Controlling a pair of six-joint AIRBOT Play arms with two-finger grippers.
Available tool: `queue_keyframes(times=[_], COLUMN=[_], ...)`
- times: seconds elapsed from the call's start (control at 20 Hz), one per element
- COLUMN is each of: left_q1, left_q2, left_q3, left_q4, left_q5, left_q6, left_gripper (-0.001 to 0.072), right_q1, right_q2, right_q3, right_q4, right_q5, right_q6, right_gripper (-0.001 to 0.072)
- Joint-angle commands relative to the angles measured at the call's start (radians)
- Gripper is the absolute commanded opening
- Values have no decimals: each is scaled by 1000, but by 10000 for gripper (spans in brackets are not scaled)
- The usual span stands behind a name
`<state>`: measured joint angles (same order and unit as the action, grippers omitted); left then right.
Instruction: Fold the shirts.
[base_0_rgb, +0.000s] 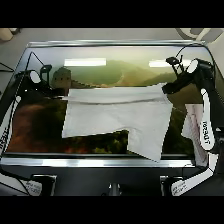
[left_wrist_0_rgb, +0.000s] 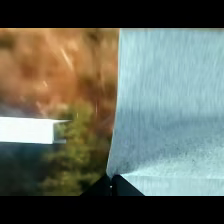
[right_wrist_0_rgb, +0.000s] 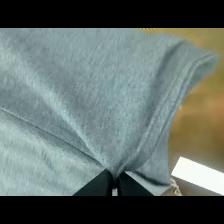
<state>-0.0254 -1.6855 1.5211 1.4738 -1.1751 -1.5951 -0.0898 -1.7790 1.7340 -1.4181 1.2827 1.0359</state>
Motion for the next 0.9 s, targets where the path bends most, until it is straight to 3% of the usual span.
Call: queue_keyframes(times=[0.0,0.05,0.1,0.15,0.2,0.35,0.5,0.6,0.85], left_q1=[-10,-14,-16,-10,6,92,132,126,111], left_q2=[-11,-15,-19,-17,-12,39,160,241,297], left_q3=[-52,-66,-65,-57,-44,-50,-242,-452,-706], left_q4=[-110,-150,-174,-175,-175,-176,-177,-216,-363], left_q5=[-102,-91,-95,-120,-156,-295,-289,-222,-34], left_q6=[25,25,25,25,25,25,55,82,115], left_gripper=[30,56,220,482,598,599,596,596,596], right_q1=[0,0,0,0,-3,-83,-180,-201,-200], right_q2=[-42,-53,-51,-37,-18,40,69,134,200], right_q3=[-26,-26,-22,-9,8,18,-69,-219,-363], right_q4=[-23,-11,12,13,-14,-43,-26,-1,27], right_q5=[130,99,91,100,129,280,410,364,280], right_q6=[8,34,44,42,29,11,-5,-12,-42], right_gripper=[23,97,333,507,515,528,484,418,418])
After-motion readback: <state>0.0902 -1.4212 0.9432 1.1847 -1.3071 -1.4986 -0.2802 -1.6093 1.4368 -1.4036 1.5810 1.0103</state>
